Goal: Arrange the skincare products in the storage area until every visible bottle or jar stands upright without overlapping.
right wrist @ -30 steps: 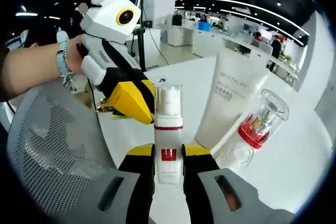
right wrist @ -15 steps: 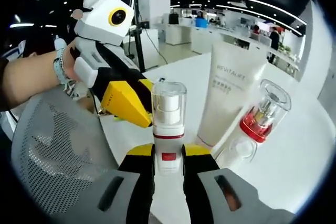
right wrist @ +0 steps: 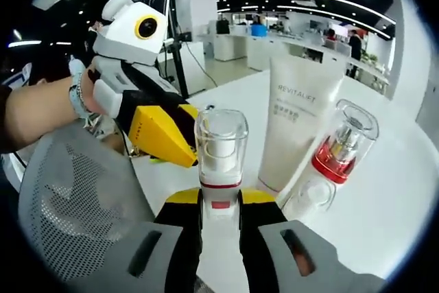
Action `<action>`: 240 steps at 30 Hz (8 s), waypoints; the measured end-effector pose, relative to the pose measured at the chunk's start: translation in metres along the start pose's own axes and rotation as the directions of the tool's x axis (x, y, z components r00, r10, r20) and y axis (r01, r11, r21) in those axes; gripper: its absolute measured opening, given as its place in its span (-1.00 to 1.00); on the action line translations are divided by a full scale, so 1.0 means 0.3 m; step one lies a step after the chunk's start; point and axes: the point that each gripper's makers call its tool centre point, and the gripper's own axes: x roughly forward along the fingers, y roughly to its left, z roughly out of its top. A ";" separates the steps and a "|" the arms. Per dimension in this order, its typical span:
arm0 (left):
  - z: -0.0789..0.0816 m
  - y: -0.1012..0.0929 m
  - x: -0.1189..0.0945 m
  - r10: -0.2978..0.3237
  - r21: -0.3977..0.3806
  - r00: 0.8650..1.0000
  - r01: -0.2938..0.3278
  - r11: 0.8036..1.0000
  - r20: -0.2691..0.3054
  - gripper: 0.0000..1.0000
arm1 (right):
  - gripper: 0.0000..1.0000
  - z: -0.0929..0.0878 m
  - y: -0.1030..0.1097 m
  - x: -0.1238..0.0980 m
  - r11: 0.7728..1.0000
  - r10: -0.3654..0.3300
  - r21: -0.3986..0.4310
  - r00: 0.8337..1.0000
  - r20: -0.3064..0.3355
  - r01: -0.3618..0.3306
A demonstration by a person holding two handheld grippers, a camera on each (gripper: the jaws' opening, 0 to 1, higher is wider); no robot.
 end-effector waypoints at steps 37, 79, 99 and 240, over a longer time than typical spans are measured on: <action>0.032 0.026 0.064 0.139 0.123 0.988 -0.147 0.982 0.065 -0.55 | -0.65 -0.003 -0.023 0.005 0.994 -0.095 -0.055 0.995 -0.007 0.095; -0.059 0.132 0.036 0.342 0.438 0.938 -0.281 0.854 -0.064 -0.53 | -0.65 0.096 -0.012 -0.040 0.999 -0.049 0.019 0.987 0.150 0.047; -0.179 0.182 -0.012 0.394 0.407 0.888 -0.277 0.871 -0.239 -0.62 | -0.66 -0.032 0.046 -0.112 0.969 0.179 -0.162 0.983 -0.049 -0.184; -0.206 0.215 0.224 0.504 0.383 0.832 -0.397 0.834 -0.234 -0.72 | -0.65 -0.151 -0.200 -0.038 0.989 -0.137 -0.078 0.971 -0.195 0.124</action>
